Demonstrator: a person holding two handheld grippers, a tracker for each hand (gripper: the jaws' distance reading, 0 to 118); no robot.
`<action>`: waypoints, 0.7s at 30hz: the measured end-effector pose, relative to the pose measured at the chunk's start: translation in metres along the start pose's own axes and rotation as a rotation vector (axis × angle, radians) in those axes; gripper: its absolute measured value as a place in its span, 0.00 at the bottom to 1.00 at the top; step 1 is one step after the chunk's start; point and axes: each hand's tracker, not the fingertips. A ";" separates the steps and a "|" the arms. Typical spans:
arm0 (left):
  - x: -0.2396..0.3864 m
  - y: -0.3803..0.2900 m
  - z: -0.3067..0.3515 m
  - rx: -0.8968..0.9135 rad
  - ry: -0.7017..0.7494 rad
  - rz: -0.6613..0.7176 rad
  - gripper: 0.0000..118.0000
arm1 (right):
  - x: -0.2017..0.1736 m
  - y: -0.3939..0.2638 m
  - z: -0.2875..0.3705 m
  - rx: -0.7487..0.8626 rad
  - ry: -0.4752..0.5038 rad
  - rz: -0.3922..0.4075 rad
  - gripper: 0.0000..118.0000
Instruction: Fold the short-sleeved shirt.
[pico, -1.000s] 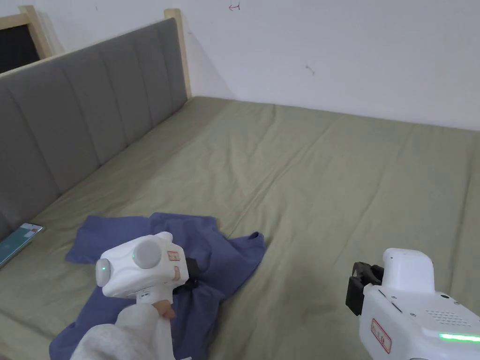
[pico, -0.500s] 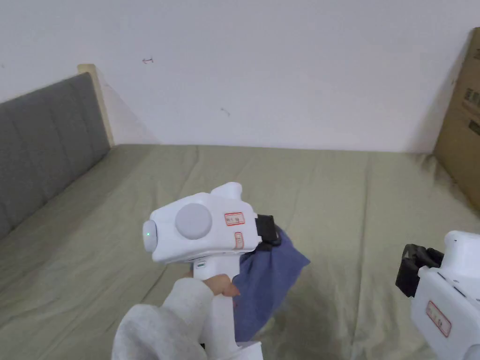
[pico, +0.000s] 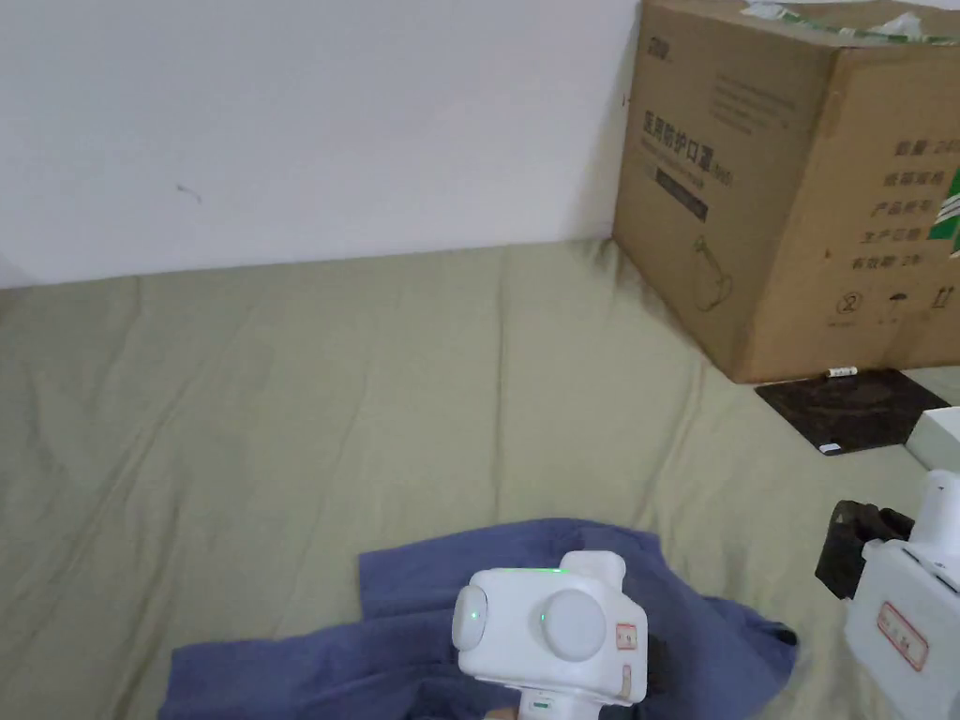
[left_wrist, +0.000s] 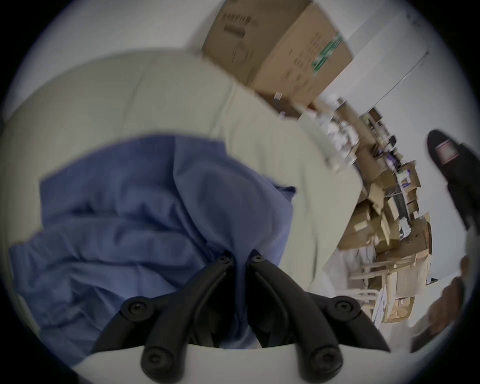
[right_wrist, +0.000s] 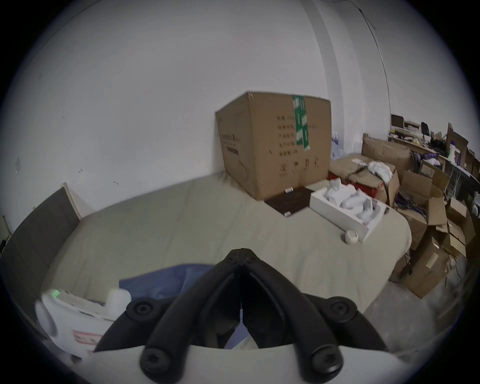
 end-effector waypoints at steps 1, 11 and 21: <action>0.000 -0.009 -0.008 -0.007 0.035 -0.024 0.05 | 0.003 -0.005 -0.003 -0.017 -0.001 0.002 0.00; -0.010 0.001 0.044 0.121 0.045 0.005 0.81 | -0.019 -0.019 -0.016 -0.080 0.064 0.056 0.00; -0.066 -0.038 0.115 0.221 0.229 0.068 0.00 | -0.062 -0.040 -0.019 -0.129 0.195 0.135 0.00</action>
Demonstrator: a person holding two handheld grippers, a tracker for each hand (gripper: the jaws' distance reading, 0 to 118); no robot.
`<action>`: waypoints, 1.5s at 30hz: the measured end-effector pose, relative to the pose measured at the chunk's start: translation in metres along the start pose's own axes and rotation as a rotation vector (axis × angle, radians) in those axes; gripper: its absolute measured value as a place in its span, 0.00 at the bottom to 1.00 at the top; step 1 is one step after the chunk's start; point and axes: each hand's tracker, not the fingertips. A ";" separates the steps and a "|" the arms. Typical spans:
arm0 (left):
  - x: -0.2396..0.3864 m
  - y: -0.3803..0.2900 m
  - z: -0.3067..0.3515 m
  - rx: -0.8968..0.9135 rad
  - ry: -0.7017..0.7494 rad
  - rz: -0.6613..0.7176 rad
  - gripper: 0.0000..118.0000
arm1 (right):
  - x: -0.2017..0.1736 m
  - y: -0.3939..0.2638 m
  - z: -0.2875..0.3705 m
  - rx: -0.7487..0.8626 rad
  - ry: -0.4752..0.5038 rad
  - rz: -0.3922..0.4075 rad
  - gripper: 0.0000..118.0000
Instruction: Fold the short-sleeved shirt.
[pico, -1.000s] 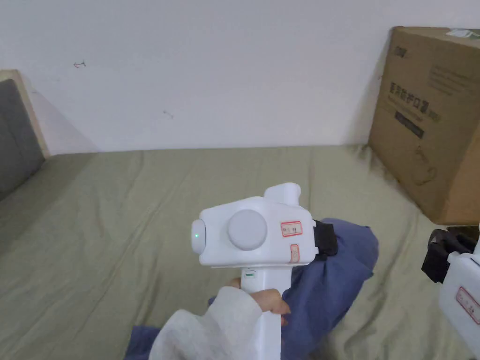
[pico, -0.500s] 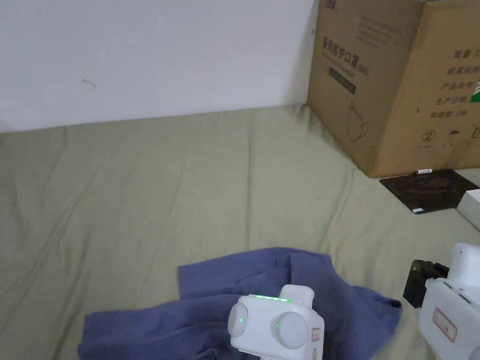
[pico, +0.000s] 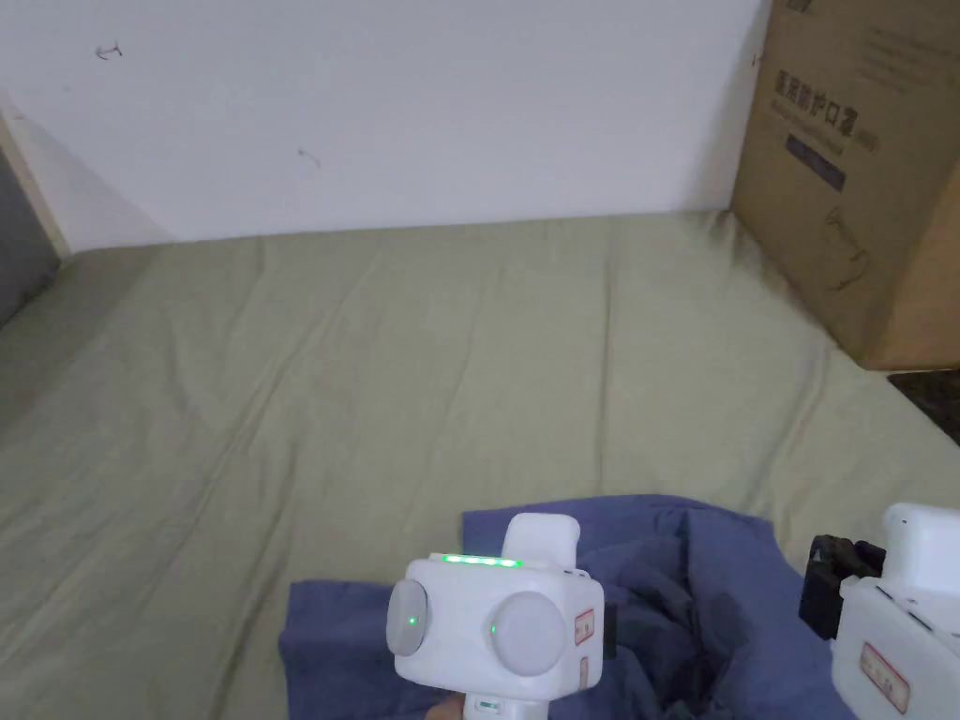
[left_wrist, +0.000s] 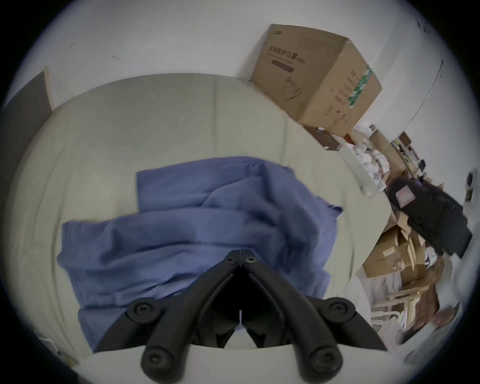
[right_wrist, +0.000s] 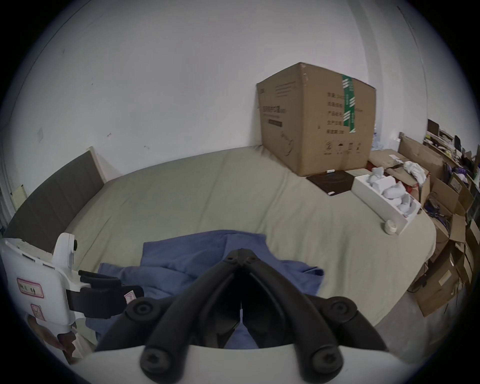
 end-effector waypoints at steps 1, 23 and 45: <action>-0.008 -0.006 0.001 -0.011 -0.002 0.015 0.00 | -0.004 -0.002 -0.002 -0.011 0.013 0.008 0.00; -0.242 0.043 -0.025 -0.111 0.288 0.329 0.77 | -0.056 -0.015 -0.041 -0.150 0.098 0.106 0.00; -0.204 0.039 0.026 0.024 0.370 0.185 0.01 | -0.062 0.070 -0.171 -0.425 0.353 0.180 0.88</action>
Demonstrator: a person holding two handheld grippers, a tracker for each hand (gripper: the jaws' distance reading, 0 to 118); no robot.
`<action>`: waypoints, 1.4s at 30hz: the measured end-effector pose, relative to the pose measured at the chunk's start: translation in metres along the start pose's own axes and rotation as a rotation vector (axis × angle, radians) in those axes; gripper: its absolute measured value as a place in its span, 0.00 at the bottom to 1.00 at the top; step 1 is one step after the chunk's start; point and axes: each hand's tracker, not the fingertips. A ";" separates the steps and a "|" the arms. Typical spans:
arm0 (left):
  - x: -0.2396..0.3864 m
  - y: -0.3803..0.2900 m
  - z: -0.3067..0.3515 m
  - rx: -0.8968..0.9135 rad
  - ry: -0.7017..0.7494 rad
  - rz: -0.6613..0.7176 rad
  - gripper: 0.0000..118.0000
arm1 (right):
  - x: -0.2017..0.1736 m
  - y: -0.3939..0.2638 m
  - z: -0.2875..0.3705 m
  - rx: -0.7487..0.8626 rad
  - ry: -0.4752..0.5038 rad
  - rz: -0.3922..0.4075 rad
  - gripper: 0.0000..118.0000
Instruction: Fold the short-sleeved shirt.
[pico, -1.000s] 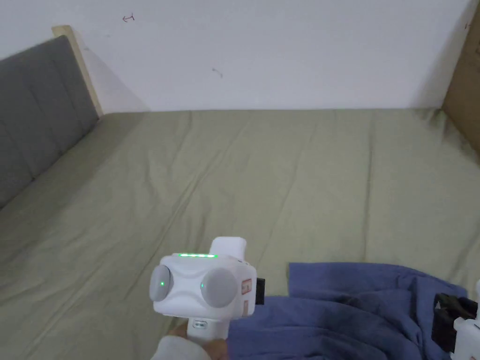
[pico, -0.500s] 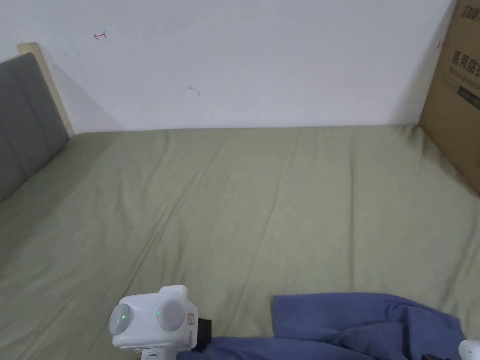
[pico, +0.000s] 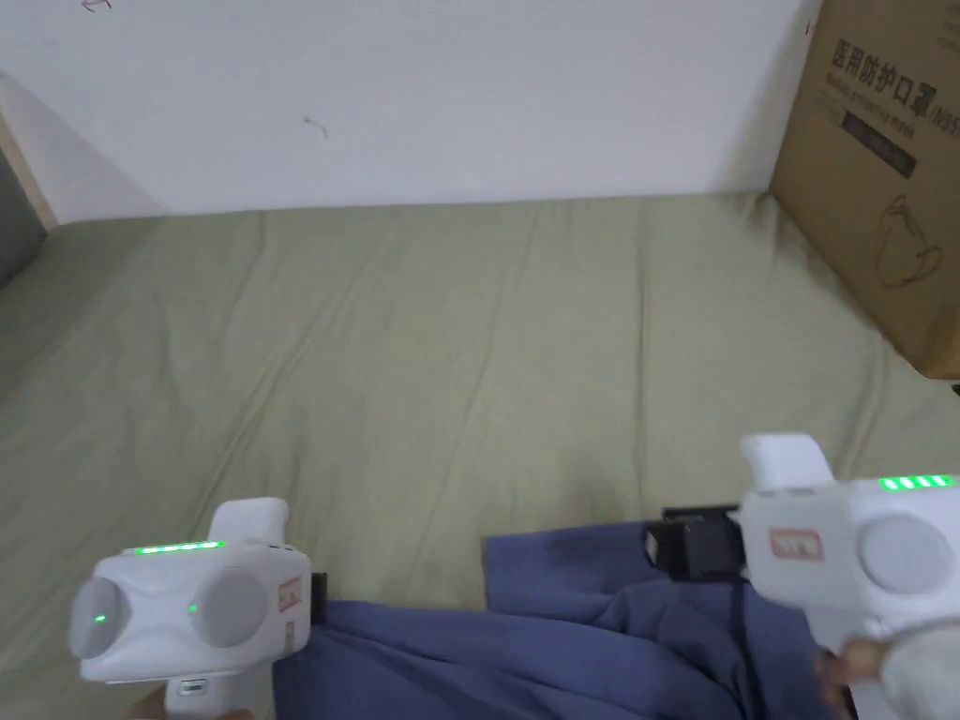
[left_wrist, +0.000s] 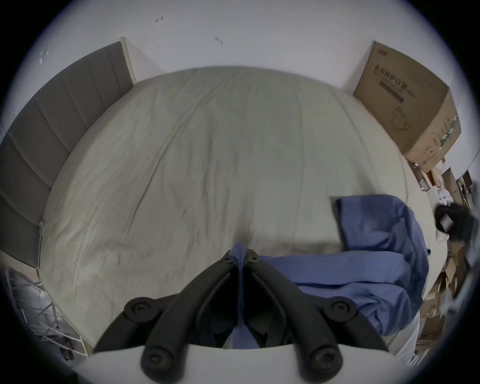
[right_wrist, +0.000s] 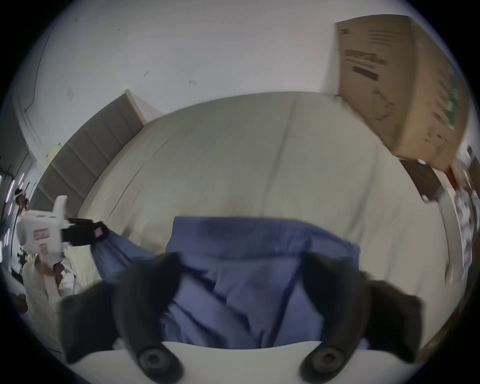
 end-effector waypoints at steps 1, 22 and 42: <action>0.001 -0.002 0.007 0.014 -0.001 -0.008 0.01 | 0.006 0.012 -0.013 -0.027 -0.011 0.019 0.88; -0.001 -0.002 0.014 0.022 0.011 -0.006 0.01 | 0.052 0.046 -0.116 -0.322 -0.311 0.012 0.01; -0.022 0.080 0.183 0.393 0.132 -0.053 0.01 | 0.082 0.111 0.202 0.183 -0.360 -0.143 0.01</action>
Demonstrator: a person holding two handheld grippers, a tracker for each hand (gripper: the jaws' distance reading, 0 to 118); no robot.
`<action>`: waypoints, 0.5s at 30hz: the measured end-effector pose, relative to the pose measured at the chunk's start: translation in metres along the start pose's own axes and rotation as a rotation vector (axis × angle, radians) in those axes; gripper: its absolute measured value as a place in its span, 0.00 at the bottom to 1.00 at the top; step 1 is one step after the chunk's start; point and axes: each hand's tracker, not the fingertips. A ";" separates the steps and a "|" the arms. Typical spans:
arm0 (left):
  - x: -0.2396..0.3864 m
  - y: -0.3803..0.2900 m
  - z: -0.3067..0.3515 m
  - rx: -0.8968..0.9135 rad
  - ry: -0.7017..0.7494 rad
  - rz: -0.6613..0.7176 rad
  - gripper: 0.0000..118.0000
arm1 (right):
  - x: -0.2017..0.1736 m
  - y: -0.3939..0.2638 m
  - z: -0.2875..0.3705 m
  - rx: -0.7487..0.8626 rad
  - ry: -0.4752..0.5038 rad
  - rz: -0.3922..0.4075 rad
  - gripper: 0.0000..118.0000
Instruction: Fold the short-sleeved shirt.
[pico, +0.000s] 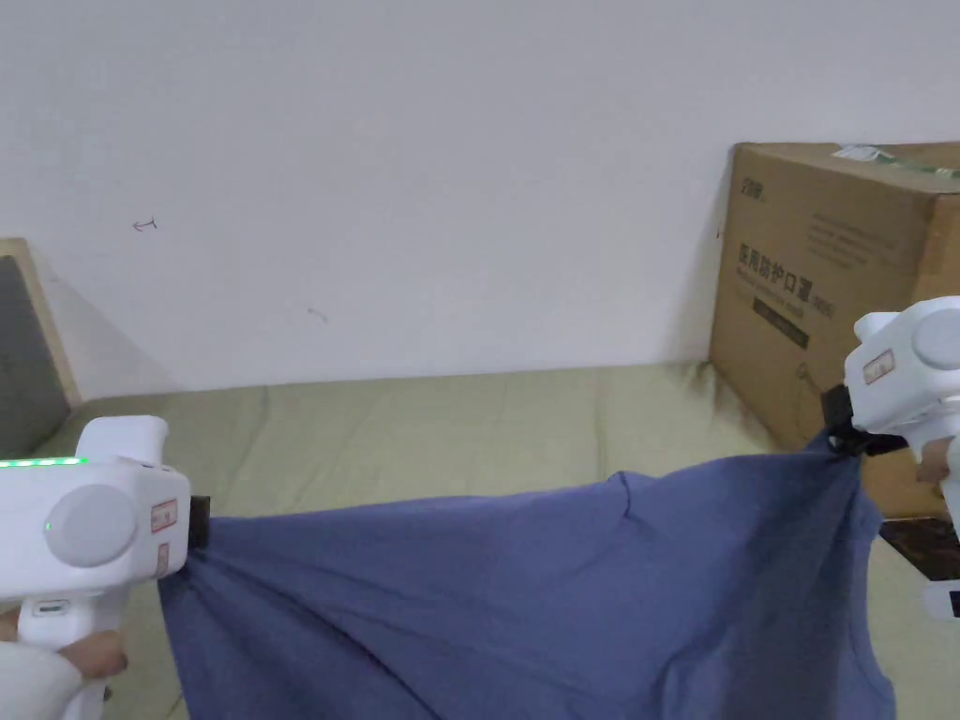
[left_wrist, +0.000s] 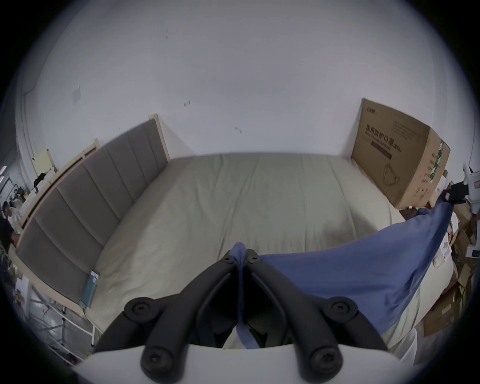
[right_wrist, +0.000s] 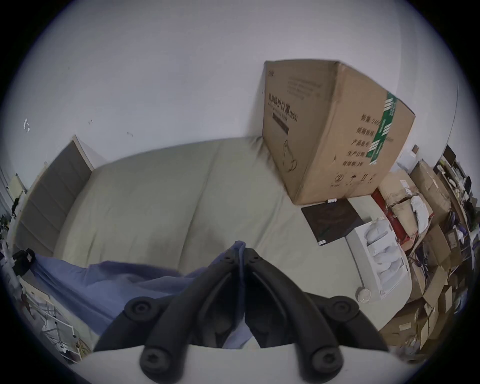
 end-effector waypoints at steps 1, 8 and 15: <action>0.000 0.005 0.006 0.009 0.001 -0.003 0.01 | 0.002 0.002 0.009 0.015 0.017 -0.012 0.01; 0.004 0.042 0.030 0.075 0.024 -0.015 0.01 | 0.003 0.026 0.042 0.083 0.028 -0.063 0.01; -0.005 0.105 0.017 0.120 0.059 -0.013 0.01 | -0.007 0.080 0.040 0.120 0.093 -0.170 0.01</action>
